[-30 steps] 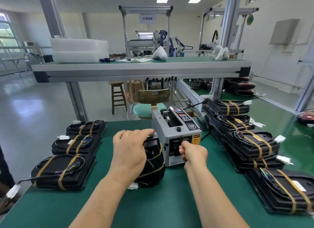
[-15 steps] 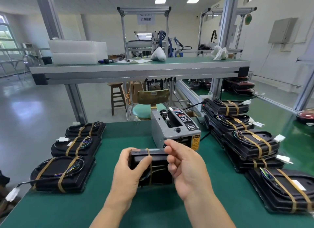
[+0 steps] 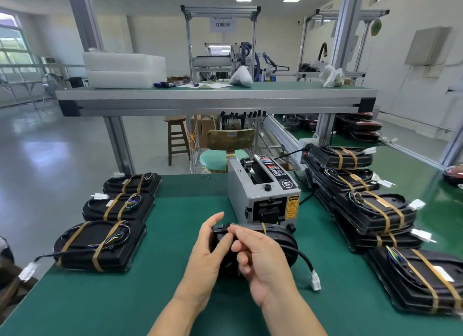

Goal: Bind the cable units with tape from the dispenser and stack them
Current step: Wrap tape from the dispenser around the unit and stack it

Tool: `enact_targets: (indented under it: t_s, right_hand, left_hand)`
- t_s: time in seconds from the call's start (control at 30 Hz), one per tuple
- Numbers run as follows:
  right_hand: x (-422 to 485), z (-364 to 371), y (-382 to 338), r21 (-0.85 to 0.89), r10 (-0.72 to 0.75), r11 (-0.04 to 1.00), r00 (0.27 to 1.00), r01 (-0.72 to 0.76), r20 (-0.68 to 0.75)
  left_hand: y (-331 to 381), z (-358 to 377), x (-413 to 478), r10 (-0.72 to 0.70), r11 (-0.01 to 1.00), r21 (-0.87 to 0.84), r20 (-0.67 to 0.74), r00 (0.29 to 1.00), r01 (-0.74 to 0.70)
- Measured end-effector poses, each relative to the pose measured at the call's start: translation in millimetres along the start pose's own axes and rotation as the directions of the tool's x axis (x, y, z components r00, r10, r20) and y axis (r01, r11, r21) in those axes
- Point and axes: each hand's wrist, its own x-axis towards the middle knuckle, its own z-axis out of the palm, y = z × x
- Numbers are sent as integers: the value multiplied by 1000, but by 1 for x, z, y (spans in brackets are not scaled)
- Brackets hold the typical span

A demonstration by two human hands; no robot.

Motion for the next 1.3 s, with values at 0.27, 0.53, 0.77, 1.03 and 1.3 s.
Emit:
enact_targets:
  t_s: [0.27, 0.53, 0.77, 1.03, 1.3]
  right_hand:
    - [-1, 1, 2, -52, 18, 999, 1000, -18, 3]
    - [-4, 4, 1, -139, -21, 990, 1000, 21, 0]
    - [-4, 5, 0, -109, 0, 994, 1000, 2, 19]
    - [-3, 8, 0, -203, -30, 979, 999, 32, 12]
    - [-5, 10, 0, -194, -42, 980, 999, 40, -7]
  left_hand:
    - [-1, -6, -2, -53, 993, -98, 61, 997, 59]
    - [-1, -8, -3, -60, 996, -63, 65, 996, 64]
    - [1, -7, -3, -71, 993, -86, 60, 996, 76]
    - [2, -7, -4, -84, 991, -96, 60, 995, 89]
    - [7, -7, -5, -86, 985, -144, 70, 994, 95]
